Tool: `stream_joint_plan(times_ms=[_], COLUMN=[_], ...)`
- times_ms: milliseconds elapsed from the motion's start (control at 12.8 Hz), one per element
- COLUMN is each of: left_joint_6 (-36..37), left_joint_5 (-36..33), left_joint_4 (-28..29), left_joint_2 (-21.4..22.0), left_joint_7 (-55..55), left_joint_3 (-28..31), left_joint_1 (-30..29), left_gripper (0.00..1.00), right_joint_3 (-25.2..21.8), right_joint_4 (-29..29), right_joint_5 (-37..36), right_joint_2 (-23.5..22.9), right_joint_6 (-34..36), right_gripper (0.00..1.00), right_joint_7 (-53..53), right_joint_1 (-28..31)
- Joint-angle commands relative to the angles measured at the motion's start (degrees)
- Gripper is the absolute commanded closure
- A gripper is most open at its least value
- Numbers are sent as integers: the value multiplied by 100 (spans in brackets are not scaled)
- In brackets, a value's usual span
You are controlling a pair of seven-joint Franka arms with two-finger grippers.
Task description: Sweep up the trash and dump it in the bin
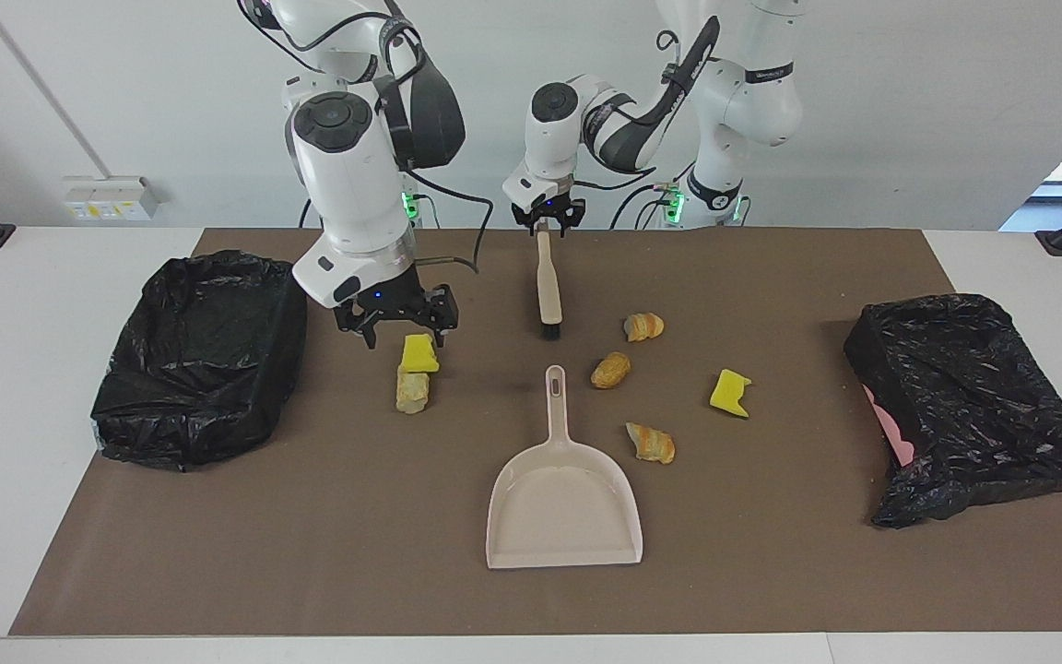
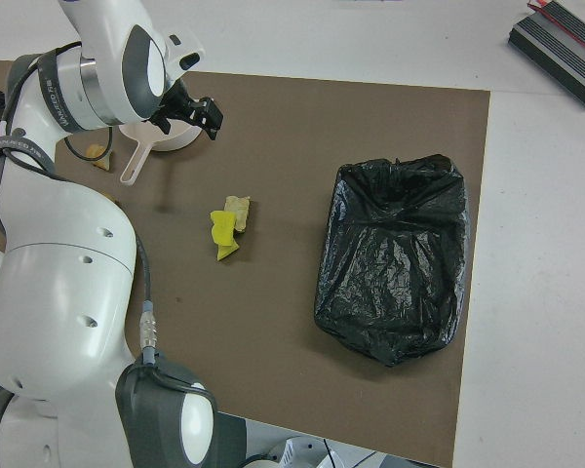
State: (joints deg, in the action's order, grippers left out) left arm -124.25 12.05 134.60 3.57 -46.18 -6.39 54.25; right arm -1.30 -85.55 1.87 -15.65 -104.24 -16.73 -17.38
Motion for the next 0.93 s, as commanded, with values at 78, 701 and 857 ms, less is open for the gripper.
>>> stream_joint_plan(times_ms=[78,701,857], left_joint_6=[269,1658,1878], left_joint_5=[96,-18,-211], left_joint_4=[84,-733,-795], left_joint_2=[162,451,627], left_joint_7=[-49,56,414], left_joint_3=[112,182,182], left_joint_1=[121,-1063,-1660], left_gripper=[92,100,100], right_joint_3=[42,42,42], right_joint_4=[-294,-506,-506], right_joint_5=[147,129,120], right_joint_2=[35,141,141], right_joint_6=[-403,-325,-308], right_gripper=[0,0,0], right_joint_7=[-58,776,742], right_joint_1=[-63,103,77])
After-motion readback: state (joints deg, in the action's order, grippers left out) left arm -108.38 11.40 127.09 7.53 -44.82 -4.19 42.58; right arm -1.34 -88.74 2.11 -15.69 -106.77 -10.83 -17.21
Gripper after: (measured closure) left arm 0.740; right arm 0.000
